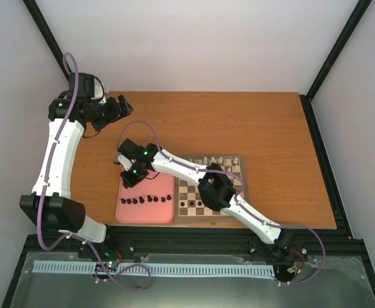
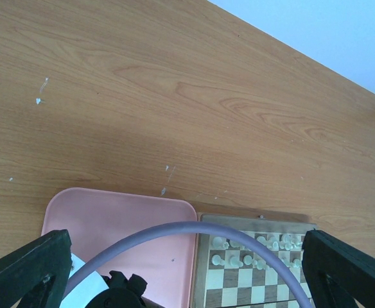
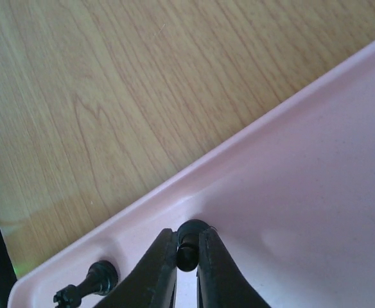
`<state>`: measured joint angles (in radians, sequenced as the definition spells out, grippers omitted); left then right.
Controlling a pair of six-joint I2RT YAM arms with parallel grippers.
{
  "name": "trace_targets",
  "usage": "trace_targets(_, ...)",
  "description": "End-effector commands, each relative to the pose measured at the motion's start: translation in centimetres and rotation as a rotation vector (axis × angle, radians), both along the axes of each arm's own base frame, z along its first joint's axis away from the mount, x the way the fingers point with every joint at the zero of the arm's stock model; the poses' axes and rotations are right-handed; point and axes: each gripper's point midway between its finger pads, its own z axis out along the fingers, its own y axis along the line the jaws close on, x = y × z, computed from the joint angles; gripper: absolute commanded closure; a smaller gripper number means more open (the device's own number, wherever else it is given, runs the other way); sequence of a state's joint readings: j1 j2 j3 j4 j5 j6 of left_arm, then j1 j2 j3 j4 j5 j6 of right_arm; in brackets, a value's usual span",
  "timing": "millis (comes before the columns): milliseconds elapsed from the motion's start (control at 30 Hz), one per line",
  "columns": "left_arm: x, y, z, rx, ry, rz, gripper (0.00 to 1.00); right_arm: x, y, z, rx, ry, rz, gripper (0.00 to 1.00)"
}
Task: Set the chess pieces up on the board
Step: Pick up the chess piece from the storage box, then place the chess piece on the chessboard.
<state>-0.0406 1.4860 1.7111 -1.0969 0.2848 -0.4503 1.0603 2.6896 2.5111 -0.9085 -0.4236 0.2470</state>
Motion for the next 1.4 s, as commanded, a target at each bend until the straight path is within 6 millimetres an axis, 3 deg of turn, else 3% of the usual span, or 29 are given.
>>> trace_targets(0,0.3,-0.3,0.3,-0.004,-0.012,-0.008,0.0,0.4,-0.5,-0.5,-0.029,-0.013,-0.008,0.91)
trace_targets(200,0.2,-0.2,0.3,0.001,-0.011,-0.007,0.0,1.8,-1.5,1.3,-0.052,-0.086,-0.037,0.97)
trace_targets(367,0.2,-0.1,0.4,0.003,-0.015,-0.006,0.0,4.1,-3.2,4.9,-0.042,-0.158,-0.111,0.97)
trace_targets(467,0.2,-0.1,0.6,0.005,-0.02,-0.006,0.0,5.3,-5.3,7.5,-0.058,-0.193,-0.17,0.97)
trace_targets(567,0.1,-0.1,0.5,0.007,-0.017,-0.007,0.0,6.0,-8.7,9.4,-0.1,-0.237,-0.244,0.97)
trace_targets(700,0.1,-0.1,0.5,0.007,-0.015,-0.007,0.0,5.7,-15.3,11.9,-0.13,-0.253,-0.37,0.97)
trace_targets(900,0.2,-0.2,0.3,0.002,-0.009,-0.01,0.0,2.3,-27.5,10.0,-0.276,-0.187,-0.568,0.97)
trace_targets(1033,0.2,-0.1,-0.3,0.007,0.005,-0.006,0.0,-0.7,-34.0,8.3,-0.366,-0.14,-0.689,0.97)
trace_targets(1233,0.2,-0.1,-0.9,0.01,0.019,-0.004,0.0,-4.5,-39.8,6.5,-0.437,-0.095,-0.843,0.97)
trace_targets(1367,0.1,-0.1,-0.9,0.008,0.02,-0.005,0.0,-5.4,-42.3,5.6,-0.458,-0.084,-0.925,0.97)
